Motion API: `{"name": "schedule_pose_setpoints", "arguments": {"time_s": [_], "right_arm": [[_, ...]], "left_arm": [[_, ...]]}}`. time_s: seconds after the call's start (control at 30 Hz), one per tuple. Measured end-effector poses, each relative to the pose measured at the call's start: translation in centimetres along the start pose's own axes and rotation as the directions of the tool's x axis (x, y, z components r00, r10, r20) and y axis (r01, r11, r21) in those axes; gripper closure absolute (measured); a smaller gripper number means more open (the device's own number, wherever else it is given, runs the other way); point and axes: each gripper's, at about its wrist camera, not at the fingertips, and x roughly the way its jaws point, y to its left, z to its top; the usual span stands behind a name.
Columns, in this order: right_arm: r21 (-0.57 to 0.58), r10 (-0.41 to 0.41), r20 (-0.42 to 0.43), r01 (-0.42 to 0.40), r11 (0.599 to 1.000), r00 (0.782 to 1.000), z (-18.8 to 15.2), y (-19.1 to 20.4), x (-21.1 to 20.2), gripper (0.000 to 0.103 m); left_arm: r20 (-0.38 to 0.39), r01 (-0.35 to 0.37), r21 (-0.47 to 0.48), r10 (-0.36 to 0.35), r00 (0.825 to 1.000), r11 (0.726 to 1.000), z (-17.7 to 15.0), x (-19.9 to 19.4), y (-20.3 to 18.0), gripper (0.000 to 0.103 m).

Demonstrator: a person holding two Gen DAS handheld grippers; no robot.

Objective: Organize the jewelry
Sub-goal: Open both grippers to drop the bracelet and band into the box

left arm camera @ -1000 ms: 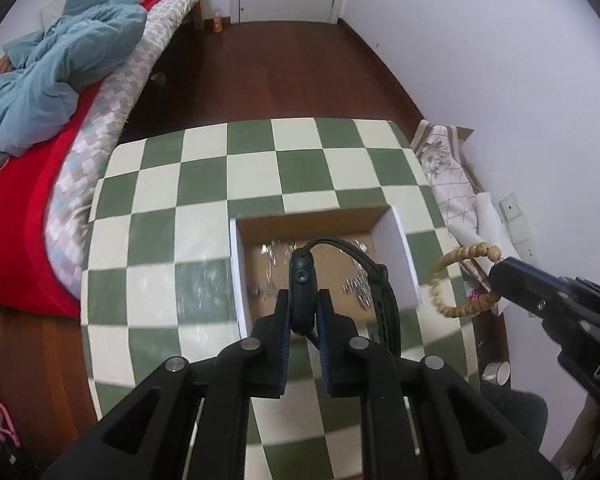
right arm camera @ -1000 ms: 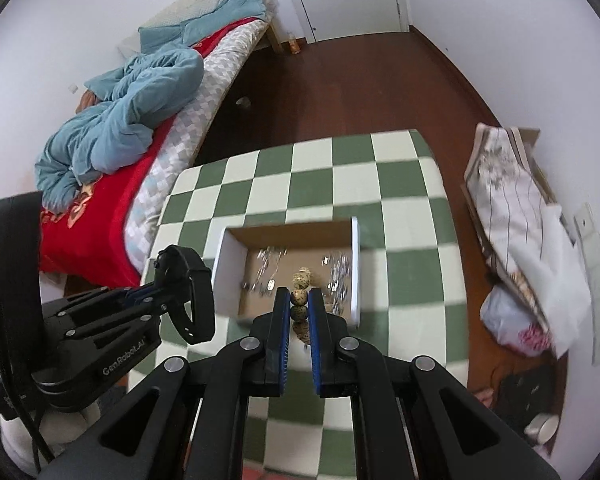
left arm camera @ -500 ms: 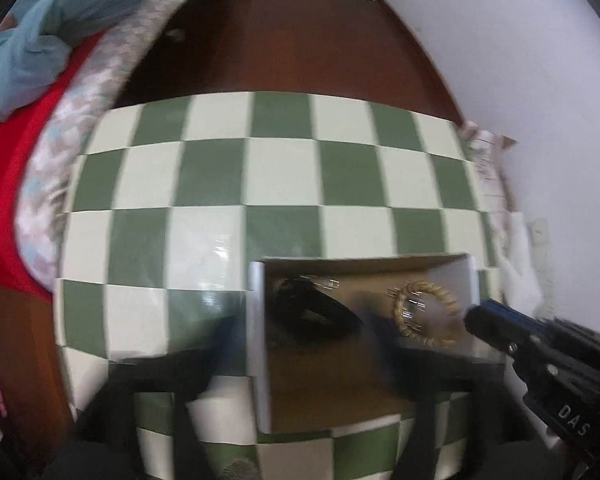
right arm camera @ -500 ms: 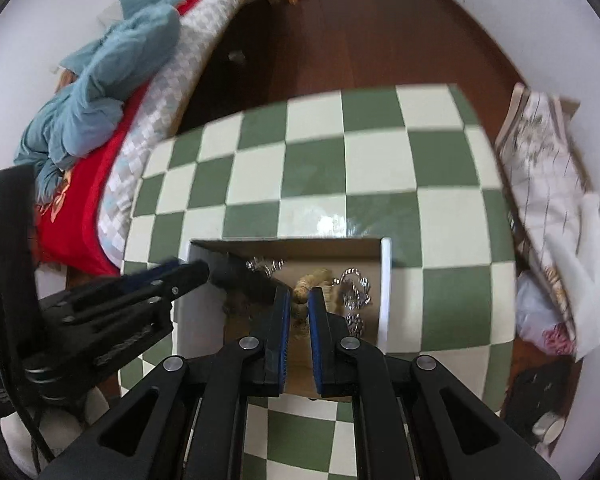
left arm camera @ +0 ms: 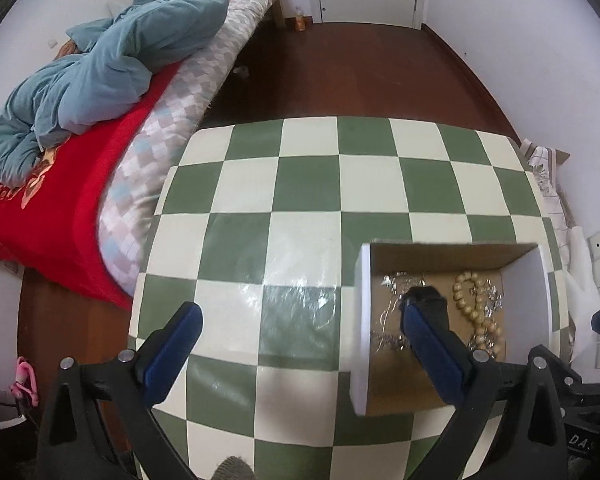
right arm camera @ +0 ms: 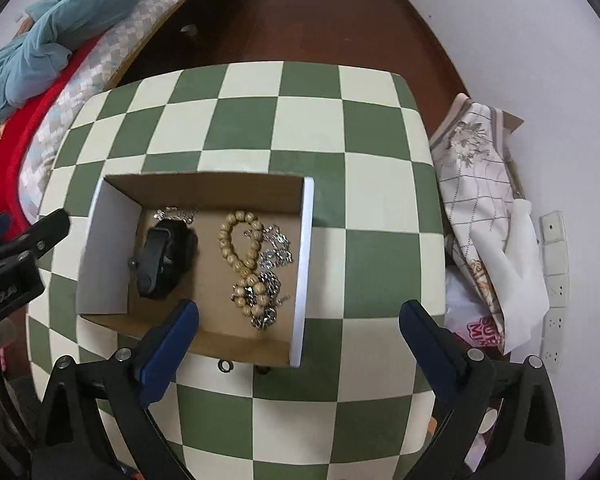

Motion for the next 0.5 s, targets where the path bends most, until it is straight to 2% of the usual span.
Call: {"name": "schedule_pose_setpoints", "arguments": {"time_s": [0.23, 0.5], "right_arm": [[0.014, -0.017, 0.039, 0.017, 1.0, 0.999, -1.6, 0.6, -0.9, 0.0], [0.033, -0.028, 0.118, 0.024, 0.999, 0.993, -3.4, 0.6, -4.4, 0.0]], "left_arm": [[0.063, -0.017, 0.005, 0.017, 0.998, 1.0, -1.8, -2.1, -0.2, 0.0], [0.127, 0.002, 0.0, -0.002, 0.992, 1.0, -3.3, -5.6, 0.0, 0.0]]}}
